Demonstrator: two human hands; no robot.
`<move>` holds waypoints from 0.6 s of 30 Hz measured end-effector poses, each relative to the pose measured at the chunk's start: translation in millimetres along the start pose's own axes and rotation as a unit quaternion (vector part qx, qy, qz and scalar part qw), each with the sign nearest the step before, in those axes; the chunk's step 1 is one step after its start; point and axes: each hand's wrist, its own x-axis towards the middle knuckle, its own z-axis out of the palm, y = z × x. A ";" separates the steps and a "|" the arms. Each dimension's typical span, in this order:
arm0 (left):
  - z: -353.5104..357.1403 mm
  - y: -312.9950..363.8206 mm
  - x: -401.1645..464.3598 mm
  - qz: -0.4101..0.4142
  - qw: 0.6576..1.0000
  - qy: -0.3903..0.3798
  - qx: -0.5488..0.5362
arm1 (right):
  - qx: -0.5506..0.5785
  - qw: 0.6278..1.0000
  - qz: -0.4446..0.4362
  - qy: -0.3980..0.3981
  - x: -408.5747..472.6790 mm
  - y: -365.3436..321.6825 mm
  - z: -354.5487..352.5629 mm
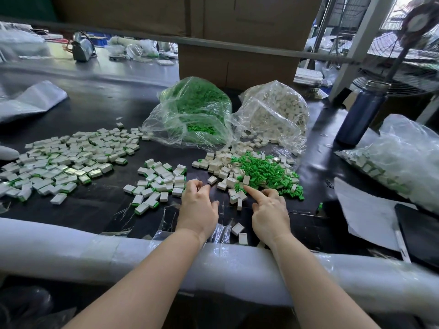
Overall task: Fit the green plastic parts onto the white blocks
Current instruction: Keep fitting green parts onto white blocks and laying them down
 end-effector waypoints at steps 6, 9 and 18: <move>-0.7 2.1 -1.8 0.021 0.997 -0.010 0.077 | -0.040 0.999 0.003 -0.008 1.4 -0.2 2.5; -2.2 3.3 -4.9 0.063 0.996 0.026 0.062 | -0.014 1.000 0.001 0.024 -0.4 -1.0 2.1; -2.2 9.4 -8.4 0.208 0.976 -0.041 0.049 | 0.038 0.997 0.021 0.067 -5.8 -5.6 -1.1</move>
